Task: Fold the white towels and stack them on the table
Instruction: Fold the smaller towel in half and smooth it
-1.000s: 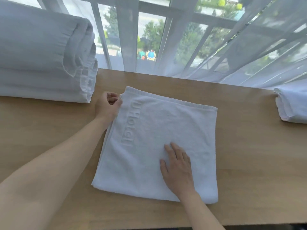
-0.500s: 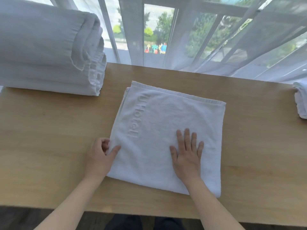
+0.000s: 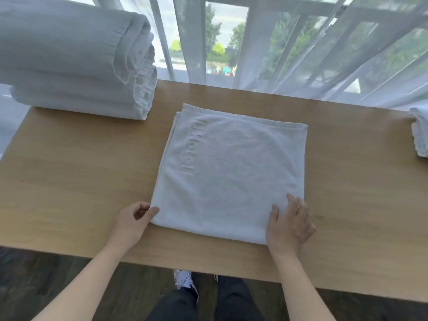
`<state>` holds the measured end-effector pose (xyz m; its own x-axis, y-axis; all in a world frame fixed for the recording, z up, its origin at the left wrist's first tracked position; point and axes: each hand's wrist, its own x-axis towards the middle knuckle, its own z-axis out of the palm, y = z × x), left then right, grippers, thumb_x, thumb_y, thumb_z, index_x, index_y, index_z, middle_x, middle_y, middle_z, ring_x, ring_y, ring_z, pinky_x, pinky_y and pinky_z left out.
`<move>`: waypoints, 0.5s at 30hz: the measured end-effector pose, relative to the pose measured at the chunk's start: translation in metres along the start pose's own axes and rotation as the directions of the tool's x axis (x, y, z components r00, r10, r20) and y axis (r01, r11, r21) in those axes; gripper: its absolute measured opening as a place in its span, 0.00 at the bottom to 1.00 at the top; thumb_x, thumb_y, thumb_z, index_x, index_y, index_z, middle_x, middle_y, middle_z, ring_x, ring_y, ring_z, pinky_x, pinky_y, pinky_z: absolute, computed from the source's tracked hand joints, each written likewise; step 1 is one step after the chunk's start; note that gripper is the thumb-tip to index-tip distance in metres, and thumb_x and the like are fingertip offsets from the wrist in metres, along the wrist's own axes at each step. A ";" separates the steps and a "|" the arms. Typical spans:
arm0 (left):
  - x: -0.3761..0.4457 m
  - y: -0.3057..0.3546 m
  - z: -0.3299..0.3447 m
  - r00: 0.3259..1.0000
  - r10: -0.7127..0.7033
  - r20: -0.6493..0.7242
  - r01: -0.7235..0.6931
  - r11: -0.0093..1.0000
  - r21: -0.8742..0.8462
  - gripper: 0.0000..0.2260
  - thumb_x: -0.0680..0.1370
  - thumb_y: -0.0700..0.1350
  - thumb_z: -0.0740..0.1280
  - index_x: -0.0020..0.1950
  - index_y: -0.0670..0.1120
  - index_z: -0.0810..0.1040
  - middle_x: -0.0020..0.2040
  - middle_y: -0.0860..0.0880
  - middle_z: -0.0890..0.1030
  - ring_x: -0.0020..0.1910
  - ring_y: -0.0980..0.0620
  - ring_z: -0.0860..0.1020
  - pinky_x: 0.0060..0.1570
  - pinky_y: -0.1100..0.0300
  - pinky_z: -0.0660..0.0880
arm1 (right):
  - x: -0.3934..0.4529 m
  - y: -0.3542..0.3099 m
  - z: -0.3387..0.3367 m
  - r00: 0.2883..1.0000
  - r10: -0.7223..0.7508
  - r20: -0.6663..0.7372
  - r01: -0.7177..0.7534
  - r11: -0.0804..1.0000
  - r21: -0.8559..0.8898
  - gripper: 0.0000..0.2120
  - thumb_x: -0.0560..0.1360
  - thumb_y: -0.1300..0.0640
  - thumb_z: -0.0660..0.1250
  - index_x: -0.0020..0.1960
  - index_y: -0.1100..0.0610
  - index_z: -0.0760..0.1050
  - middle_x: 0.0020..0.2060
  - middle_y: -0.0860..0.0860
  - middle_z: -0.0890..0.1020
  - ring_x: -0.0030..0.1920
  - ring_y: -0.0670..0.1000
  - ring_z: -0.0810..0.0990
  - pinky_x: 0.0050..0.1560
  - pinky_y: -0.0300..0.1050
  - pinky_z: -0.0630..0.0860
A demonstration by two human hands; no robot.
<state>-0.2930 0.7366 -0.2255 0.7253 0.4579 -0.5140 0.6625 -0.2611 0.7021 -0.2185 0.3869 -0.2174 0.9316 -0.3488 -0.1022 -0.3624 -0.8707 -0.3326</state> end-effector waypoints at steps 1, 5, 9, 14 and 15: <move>0.001 -0.001 -0.001 1.000 0.003 0.022 -0.003 1.000 -0.027 0.06 0.77 0.54 0.73 0.46 0.53 0.83 0.40 0.53 0.86 0.36 0.52 0.83 0.36 0.57 0.76 | -0.005 0.006 -0.003 0.994 0.103 -0.028 -0.103 0.994 0.023 0.21 0.80 0.51 0.63 0.72 0.55 0.68 0.71 0.58 0.70 0.69 0.61 0.68 0.67 0.61 0.61; 0.003 -0.004 -0.001 0.996 0.006 0.086 0.009 0.986 -0.169 0.05 0.79 0.46 0.71 0.49 0.45 0.81 0.41 0.48 0.86 0.34 0.53 0.84 0.29 0.64 0.78 | -0.021 0.028 -0.007 0.919 0.389 -0.067 -0.373 0.911 0.177 0.17 0.80 0.51 0.64 0.66 0.57 0.71 0.63 0.58 0.75 0.64 0.62 0.70 0.65 0.60 0.63; 0.002 -0.004 0.000 0.996 0.008 0.092 0.014 0.973 -0.230 0.06 0.79 0.48 0.71 0.49 0.46 0.81 0.39 0.48 0.86 0.33 0.54 0.84 0.29 0.64 0.79 | -0.034 0.043 -0.012 0.921 0.389 -0.032 -0.345 0.849 0.400 0.07 0.80 0.50 0.64 0.52 0.53 0.72 0.49 0.51 0.79 0.53 0.55 0.72 0.52 0.50 0.69; -0.001 0.002 0.003 0.995 0.054 0.080 -0.031 0.963 -0.268 0.08 0.78 0.51 0.72 0.47 0.47 0.79 0.39 0.52 0.86 0.34 0.55 0.84 0.23 0.64 0.75 | -0.035 0.052 -0.026 0.962 0.234 0.139 -0.272 0.800 0.534 0.10 0.78 0.43 0.67 0.44 0.48 0.75 0.38 0.48 0.79 0.38 0.48 0.77 0.36 0.44 0.70; -0.002 0.001 0.003 0.995 0.055 0.084 -0.029 0.956 -0.293 0.08 0.79 0.50 0.71 0.47 0.46 0.78 0.40 0.52 0.86 0.35 0.55 0.85 0.24 0.64 0.75 | -0.034 0.054 -0.027 0.958 0.237 0.159 -0.286 0.785 0.550 0.11 0.78 0.43 0.67 0.43 0.50 0.76 0.37 0.50 0.80 0.35 0.48 0.78 0.35 0.45 0.71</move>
<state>-0.2931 0.7329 -0.2253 0.7740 0.3702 -0.5138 0.5575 -0.0136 0.8301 -0.2705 0.3420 -0.2067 0.8111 -0.4856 -0.3259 -0.5355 -0.3925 -0.7478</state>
